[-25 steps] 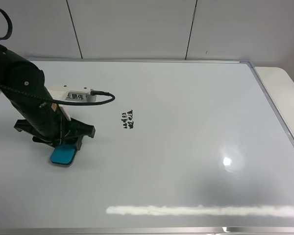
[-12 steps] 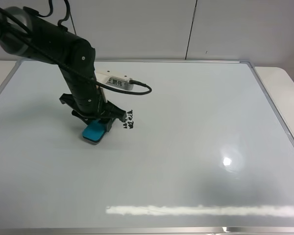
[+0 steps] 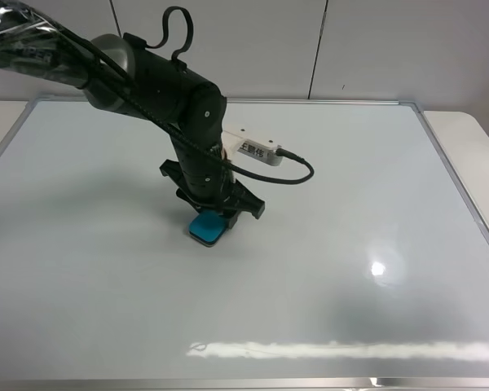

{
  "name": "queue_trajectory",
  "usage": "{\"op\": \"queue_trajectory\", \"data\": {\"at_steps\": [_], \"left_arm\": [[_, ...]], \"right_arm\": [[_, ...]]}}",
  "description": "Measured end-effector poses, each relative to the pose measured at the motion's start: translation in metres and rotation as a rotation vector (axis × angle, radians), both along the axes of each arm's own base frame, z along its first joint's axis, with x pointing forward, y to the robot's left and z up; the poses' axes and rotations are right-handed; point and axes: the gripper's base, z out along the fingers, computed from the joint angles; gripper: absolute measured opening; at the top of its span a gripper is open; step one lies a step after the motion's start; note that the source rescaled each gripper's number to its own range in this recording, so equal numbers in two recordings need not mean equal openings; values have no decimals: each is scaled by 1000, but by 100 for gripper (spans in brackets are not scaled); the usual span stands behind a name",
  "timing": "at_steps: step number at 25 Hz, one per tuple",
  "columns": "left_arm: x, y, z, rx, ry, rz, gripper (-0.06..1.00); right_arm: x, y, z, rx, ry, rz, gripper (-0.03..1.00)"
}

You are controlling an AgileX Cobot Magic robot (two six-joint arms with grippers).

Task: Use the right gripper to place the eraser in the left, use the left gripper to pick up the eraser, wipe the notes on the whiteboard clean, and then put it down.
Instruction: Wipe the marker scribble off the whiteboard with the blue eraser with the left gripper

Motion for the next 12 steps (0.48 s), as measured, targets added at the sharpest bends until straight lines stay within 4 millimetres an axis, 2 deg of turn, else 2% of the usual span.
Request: {"op": "queue_trajectory", "data": {"at_steps": [5, 12], "left_arm": [[-4, -9, -4, -2, 9, -31, 0], [19, 17, -4, 14, 3, -31, 0]], "right_arm": [[0, 0, 0, 0, 0, 0, 100], [0, 0, 0, 0, 0, 0, 100]]}}
